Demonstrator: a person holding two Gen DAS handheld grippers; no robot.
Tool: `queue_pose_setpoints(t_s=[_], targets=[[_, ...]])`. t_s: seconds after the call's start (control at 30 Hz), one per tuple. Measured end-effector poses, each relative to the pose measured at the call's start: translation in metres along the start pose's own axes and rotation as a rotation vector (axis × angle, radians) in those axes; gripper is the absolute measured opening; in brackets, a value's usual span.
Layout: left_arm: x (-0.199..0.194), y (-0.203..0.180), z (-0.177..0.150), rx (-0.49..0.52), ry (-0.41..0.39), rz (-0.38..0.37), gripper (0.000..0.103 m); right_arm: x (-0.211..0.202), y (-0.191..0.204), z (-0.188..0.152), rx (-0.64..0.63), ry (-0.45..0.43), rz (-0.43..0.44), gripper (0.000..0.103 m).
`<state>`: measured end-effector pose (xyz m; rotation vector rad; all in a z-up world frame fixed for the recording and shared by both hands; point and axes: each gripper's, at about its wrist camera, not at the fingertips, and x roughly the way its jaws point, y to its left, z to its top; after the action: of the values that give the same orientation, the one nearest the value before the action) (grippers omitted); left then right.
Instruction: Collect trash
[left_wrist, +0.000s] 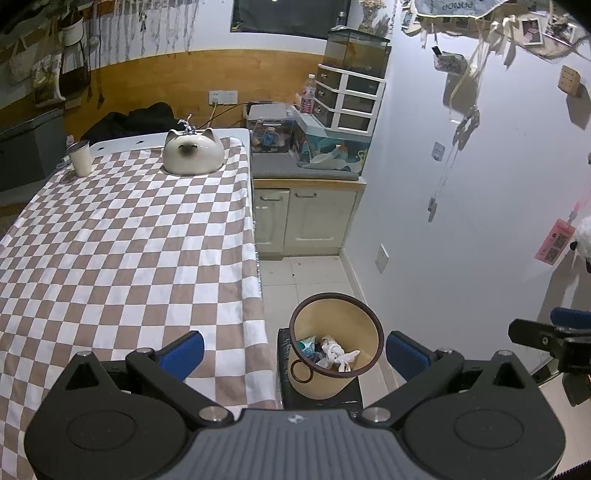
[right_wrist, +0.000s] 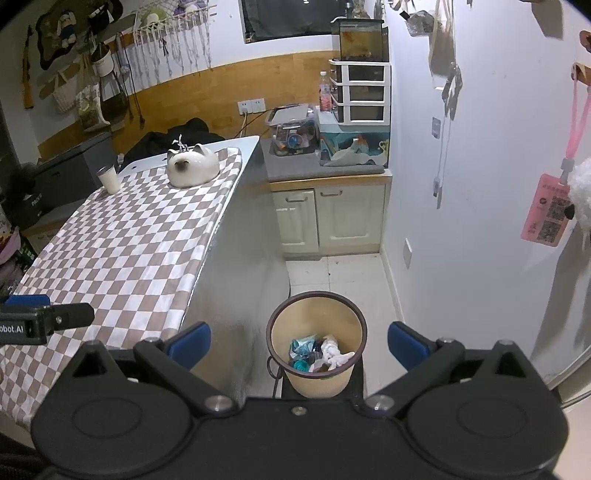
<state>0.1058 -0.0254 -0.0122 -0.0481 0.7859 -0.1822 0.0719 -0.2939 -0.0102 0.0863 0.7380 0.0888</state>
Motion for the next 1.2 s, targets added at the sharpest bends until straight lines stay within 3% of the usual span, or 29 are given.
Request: queue_pose_setpoints(t_s=[1.2], targets=[[-0.009, -0.012, -0.010, -0.003, -0.001, 0.027, 0.103, -0.007, -0.004, -0.002, -0.012, 0.013, 0.015, 0.103]])
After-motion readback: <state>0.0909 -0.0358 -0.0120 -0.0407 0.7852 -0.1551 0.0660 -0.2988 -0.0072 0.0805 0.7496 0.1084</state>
